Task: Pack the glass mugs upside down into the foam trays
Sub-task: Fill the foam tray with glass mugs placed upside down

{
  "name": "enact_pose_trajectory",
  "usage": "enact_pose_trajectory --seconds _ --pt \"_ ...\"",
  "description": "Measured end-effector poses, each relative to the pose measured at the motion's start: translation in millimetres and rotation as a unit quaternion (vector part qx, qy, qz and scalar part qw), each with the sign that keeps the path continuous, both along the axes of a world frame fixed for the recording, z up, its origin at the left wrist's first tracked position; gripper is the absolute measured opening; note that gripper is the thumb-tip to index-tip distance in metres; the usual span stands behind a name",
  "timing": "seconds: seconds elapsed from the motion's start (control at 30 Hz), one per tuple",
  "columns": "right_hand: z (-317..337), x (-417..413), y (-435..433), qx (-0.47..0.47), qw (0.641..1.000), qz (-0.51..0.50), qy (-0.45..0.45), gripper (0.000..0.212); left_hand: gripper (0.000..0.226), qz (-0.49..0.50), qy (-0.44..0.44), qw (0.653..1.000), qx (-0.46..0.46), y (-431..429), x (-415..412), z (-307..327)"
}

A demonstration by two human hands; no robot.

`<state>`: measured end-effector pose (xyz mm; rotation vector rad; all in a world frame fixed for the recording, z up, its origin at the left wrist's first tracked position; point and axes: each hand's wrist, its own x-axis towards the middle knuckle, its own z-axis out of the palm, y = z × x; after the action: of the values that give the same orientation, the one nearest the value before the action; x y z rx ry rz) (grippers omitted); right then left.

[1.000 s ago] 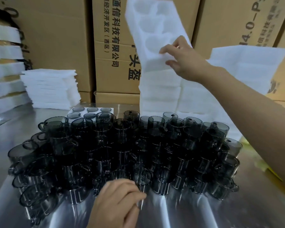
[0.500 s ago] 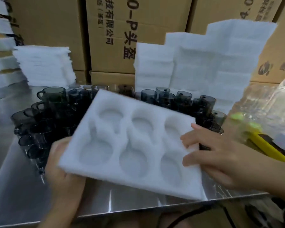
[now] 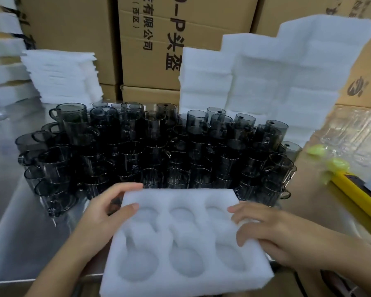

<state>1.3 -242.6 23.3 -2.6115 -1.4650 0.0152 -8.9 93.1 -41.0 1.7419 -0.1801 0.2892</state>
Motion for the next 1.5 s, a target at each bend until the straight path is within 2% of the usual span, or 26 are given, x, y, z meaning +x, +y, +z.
enact_pose_trajectory --seconds 0.1,0.23,0.4,0.47,0.6,0.73,0.87,1.03,1.3,1.5 --pt "1 5 2 0.006 0.999 -0.035 0.035 0.027 0.037 0.01 0.011 1.0 -0.007 -4 -1 2" --pt "16 7 13 -0.026 0.991 -0.094 0.087 0.039 0.042 0.033 -0.018 0.999 0.017 -8 5 2" --pt "37 24 44 0.102 0.984 -0.144 -0.015 0.036 0.043 0.075 -0.075 0.992 0.07 -6 8 -1" --pt "41 38 66 0.11 0.983 -0.144 -0.044 0.027 0.041 0.077 -0.074 0.992 0.07 -7 9 -2" --pt "36 69 106 0.033 0.988 -0.145 -0.046 0.024 0.035 0.079 -0.072 0.993 0.048 -6 8 -5" --pt "28 87 121 -0.058 0.987 -0.144 -0.033 0.024 0.014 0.085 -0.059 0.994 0.032 -6 6 -6" --pt "21 93 121 -0.073 0.988 -0.139 -0.008 0.022 0.025 0.076 -0.063 0.995 0.034 -5 7 -5" --pt "19 92 116 -0.044 0.99 -0.129 -0.038 0.019 0.041 0.079 -0.048 0.995 0.026 -9 6 -3" --pt "21 87 104 0.047 0.99 -0.132 -0.017 0.015 0.034 0.09 -0.047 0.995 0.01 -12 4 -1" --pt "22 84 90 0.087 0.986 -0.145 -0.005 0.01 0.039 0.088 -0.043 0.995 0.02 -11 3 -1"
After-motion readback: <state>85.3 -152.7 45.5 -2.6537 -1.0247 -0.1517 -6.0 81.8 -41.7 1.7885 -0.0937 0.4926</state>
